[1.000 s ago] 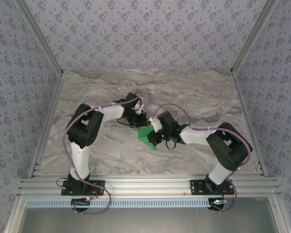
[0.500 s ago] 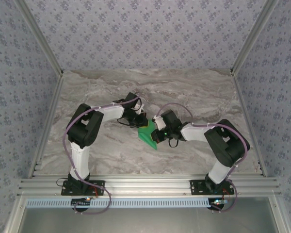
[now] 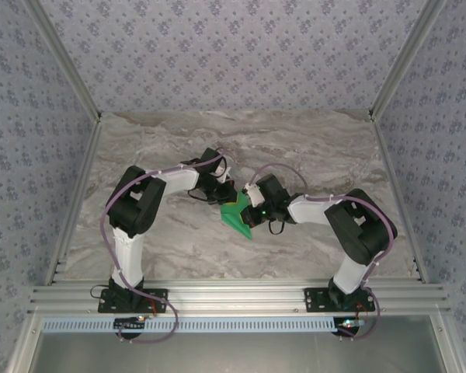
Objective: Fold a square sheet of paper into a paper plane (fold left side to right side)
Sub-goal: Third fold the triangle at the center of the table.
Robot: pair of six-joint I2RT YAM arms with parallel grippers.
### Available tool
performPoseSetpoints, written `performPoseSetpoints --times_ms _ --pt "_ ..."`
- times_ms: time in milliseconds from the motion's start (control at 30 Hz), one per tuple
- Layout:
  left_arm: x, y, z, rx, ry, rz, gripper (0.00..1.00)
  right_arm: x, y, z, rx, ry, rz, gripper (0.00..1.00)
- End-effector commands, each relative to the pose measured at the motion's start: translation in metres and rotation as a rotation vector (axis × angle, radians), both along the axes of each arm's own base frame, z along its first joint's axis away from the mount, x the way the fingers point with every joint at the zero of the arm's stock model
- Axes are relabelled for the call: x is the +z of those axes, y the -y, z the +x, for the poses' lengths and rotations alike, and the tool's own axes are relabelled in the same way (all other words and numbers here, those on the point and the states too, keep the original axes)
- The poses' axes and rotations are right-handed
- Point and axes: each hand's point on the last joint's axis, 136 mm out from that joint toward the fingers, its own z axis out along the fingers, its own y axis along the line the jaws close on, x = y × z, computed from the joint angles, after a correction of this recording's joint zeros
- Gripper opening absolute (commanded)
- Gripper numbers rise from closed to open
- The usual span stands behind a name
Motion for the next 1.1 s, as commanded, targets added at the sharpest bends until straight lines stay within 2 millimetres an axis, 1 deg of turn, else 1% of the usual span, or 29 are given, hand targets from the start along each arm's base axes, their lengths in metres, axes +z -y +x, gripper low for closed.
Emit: performPoseSetpoints --times_ms 0,133,233,333,500,667,733,767,867,933,1000,1067 --pt "-0.026 -0.009 -0.015 -0.018 -0.041 0.081 0.03 -0.005 0.004 -0.001 -0.017 -0.036 -0.013 0.00" --pt "-0.024 -0.010 -0.015 -0.017 -0.037 0.079 0.04 -0.013 0.007 -0.006 -0.022 -0.059 -0.031 0.00" --pt "-0.018 -0.008 -0.013 -0.020 -0.023 0.071 0.07 -0.020 0.010 -0.009 -0.025 -0.081 -0.053 0.00" --pt "-0.004 -0.006 -0.008 -0.024 0.001 0.057 0.09 -0.026 0.013 -0.014 -0.026 -0.103 -0.077 0.00" --pt "0.021 -0.005 0.007 -0.019 0.041 0.041 0.13 -0.034 0.018 -0.024 -0.025 -0.137 -0.117 0.00" --pt "0.040 -0.015 0.025 0.015 0.067 0.044 0.15 -0.039 0.022 -0.029 -0.026 -0.155 -0.135 0.00" --pt "0.048 -0.022 0.029 0.034 0.085 0.051 0.14 -0.039 0.022 -0.029 -0.024 -0.154 -0.139 0.00" --pt "0.054 -0.026 0.028 0.044 0.096 0.057 0.13 -0.039 0.021 -0.030 -0.021 -0.154 -0.142 0.00" --pt "0.067 -0.029 0.015 0.051 0.125 0.030 0.09 -0.038 0.021 -0.030 -0.015 -0.149 -0.139 0.00" --pt "0.068 -0.028 0.002 0.054 0.115 -0.001 0.07 -0.037 0.020 -0.029 -0.010 -0.146 -0.138 0.00" --pt "0.061 -0.025 -0.011 0.049 0.088 -0.021 0.05 -0.036 0.019 -0.030 -0.004 -0.143 -0.143 0.00" --pt "0.056 -0.018 -0.022 0.026 0.071 -0.029 0.05 -0.036 0.018 -0.030 0.001 -0.140 -0.146 0.00"
